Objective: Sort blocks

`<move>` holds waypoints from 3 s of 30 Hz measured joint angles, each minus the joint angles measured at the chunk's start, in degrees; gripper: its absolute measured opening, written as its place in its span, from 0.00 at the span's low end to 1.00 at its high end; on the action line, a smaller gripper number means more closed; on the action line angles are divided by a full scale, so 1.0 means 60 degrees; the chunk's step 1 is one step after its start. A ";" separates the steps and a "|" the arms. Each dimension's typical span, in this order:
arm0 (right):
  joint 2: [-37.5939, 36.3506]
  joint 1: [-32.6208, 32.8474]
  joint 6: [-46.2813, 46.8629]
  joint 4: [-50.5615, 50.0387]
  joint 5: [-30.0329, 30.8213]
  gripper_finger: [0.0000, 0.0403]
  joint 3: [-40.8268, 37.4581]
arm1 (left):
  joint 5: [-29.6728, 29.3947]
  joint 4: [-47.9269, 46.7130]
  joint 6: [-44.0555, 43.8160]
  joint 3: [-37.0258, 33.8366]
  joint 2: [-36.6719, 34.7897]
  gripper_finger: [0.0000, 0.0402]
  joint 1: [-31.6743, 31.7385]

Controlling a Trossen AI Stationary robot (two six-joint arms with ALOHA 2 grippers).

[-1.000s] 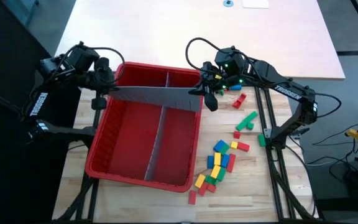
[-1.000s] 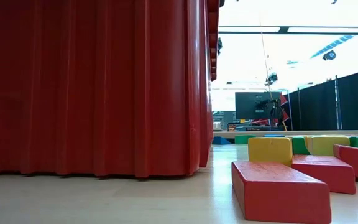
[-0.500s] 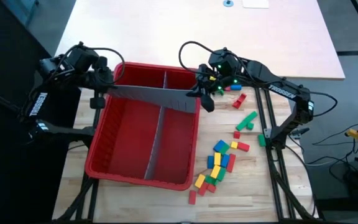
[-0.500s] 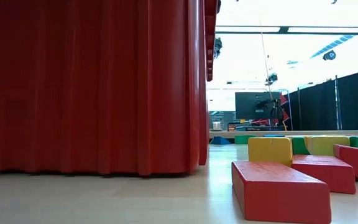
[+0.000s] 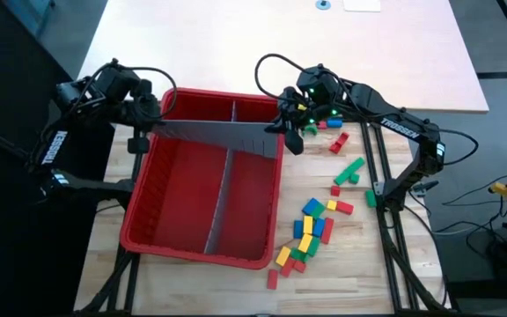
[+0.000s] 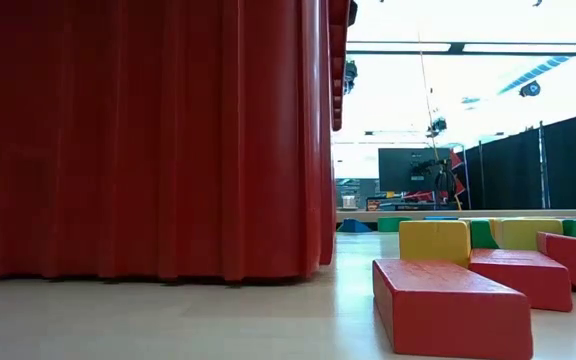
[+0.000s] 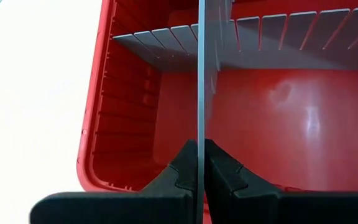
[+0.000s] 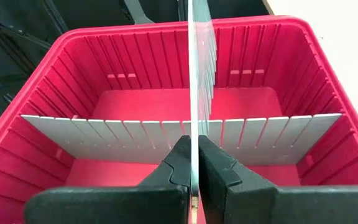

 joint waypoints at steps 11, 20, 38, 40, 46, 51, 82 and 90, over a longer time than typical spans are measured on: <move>-0.0004 -0.0072 -0.0115 0.0084 0.0074 0.00 0.0120 | 0.0002 0.0004 -0.0013 0.0004 0.0000 0.00 0.0004; -0.0006 -0.0131 -0.0155 0.0015 0.0173 0.00 0.0124 | 0.0230 -0.0011 -0.0084 0.0004 0.0000 0.00 0.0004; -0.0073 -0.0131 -0.0209 -0.0794 0.0220 0.00 0.0449 | 0.0653 0.0013 -0.0232 0.0015 0.0311 0.00 0.0000; -0.0082 -0.0131 -0.0209 -0.0891 0.0223 0.00 0.0575 | 0.0678 0.0067 -0.0232 0.0015 0.0363 0.00 0.0000; -0.0087 -0.0131 -0.0220 -0.1052 0.0231 0.00 0.0678 | 0.0726 0.0119 -0.0186 0.0011 0.0452 0.00 0.0000; -0.0069 -0.0131 -0.0231 -0.1128 0.0222 0.00 0.0678 | 0.0727 0.0137 -0.0159 0.0011 0.0448 0.00 0.0000; 0.0007 -0.0106 -0.0078 -0.1117 0.0125 0.00 0.0634 | 0.0711 0.0074 -0.0155 0.0047 0.0557 0.00 -0.0007; 0.0028 -0.0101 0.0136 -0.0991 -0.0238 0.00 0.0595 | 0.0708 -0.0007 -0.0155 0.0047 0.0557 0.00 -0.0007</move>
